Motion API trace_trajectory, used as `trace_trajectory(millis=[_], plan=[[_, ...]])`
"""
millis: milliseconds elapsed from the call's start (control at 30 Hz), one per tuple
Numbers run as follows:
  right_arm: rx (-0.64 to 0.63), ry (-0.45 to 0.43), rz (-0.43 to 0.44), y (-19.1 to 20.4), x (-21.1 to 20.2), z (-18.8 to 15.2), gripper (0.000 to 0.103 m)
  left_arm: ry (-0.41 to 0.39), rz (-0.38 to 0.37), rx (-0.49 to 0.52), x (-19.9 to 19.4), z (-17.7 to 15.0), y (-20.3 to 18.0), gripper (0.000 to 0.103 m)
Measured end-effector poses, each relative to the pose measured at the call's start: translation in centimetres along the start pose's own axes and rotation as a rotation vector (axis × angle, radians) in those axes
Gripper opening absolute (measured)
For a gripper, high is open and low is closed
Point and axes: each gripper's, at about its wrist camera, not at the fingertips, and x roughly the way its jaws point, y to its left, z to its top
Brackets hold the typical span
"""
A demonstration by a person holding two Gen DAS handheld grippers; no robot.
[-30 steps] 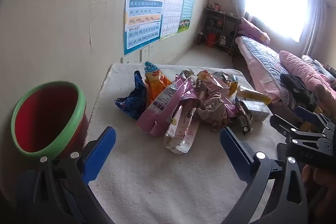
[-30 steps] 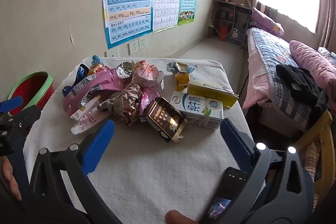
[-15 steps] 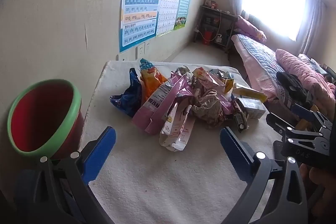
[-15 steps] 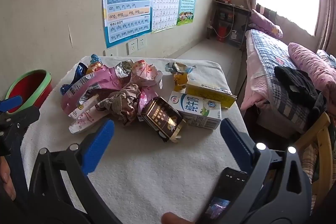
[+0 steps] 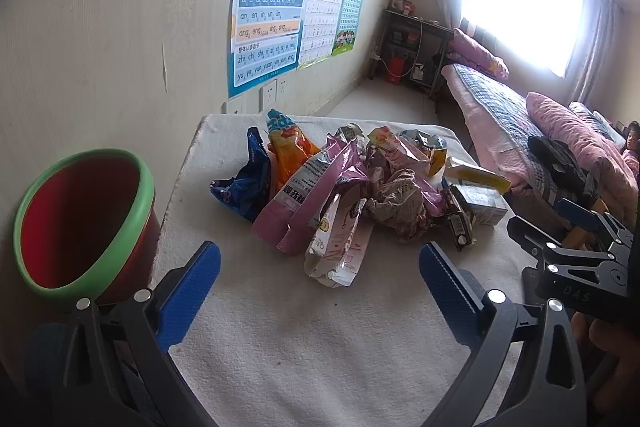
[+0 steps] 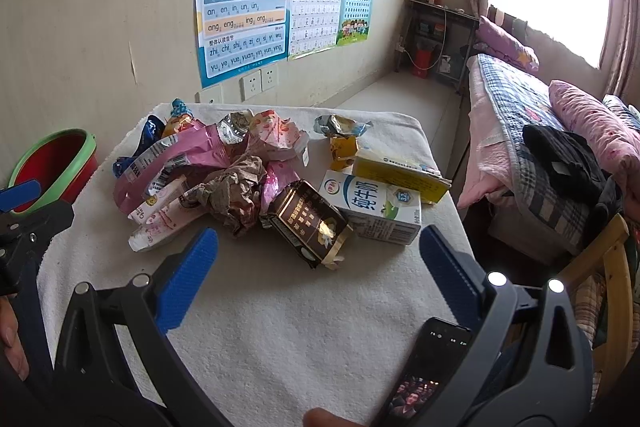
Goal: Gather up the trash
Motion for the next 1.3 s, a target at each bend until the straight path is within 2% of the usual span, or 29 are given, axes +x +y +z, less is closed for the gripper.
trace_trajectory(millis=[1300], plan=[[-0.005,0.016,-0.002,-0.02,0.41,-0.24,0.099,0.007,-0.005,0.004,0.15,-0.01,-0.16,0.095]])
